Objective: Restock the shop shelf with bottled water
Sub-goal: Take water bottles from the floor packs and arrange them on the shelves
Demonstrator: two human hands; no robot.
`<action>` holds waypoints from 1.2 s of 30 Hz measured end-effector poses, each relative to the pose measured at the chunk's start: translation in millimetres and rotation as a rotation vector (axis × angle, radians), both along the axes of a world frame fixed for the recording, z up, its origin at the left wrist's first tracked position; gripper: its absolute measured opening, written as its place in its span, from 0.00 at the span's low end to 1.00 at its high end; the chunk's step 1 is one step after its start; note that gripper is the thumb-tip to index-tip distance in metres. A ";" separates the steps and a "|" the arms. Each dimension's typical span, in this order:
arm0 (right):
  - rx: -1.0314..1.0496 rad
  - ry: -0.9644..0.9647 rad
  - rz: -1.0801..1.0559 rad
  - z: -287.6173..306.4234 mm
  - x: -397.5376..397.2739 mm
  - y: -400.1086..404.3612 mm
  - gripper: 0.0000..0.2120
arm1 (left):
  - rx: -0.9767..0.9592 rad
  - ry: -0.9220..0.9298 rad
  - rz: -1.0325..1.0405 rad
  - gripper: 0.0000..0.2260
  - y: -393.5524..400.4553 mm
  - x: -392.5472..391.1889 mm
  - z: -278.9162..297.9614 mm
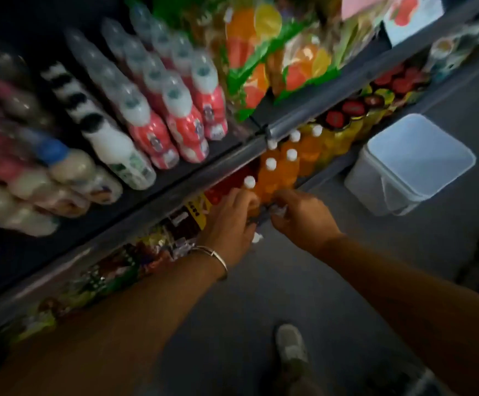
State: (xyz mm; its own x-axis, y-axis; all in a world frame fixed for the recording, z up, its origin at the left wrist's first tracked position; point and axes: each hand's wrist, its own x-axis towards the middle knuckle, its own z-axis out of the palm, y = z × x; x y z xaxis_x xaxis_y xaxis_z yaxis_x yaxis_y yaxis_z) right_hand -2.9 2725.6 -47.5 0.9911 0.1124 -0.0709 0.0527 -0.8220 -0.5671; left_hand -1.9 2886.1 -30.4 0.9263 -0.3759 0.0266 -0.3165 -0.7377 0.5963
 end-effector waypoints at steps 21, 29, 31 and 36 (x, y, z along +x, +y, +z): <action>0.112 0.226 -0.205 -357.5 29.2 47.3 0.32 | 0.014 0.208 0.198 0.24 26.9 21.3 -312.4; 0.135 0.255 -0.104 -270.1 9.9 25.0 0.31 | 0.006 0.297 0.119 0.24 14.6 15.2 -242.7; 0.152 0.264 -0.046 -221.5 8.6 18.6 0.29 | 0.012 0.317 0.092 0.23 7.5 16.8 -205.2; 0.149 0.185 0.117 -71.2 12.0 5.9 0.23 | -0.063 0.306 0.045 0.23 -3.8 21.5 -78.3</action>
State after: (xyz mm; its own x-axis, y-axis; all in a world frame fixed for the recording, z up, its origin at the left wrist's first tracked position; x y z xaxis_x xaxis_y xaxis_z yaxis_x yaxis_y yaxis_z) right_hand 9.1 2731.4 -118.6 0.9424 0.2488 -0.2235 0.0270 -0.7228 -0.6906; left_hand 19.6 2882.3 -108.7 0.9106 -0.3403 -0.2344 -0.0827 -0.7058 0.7036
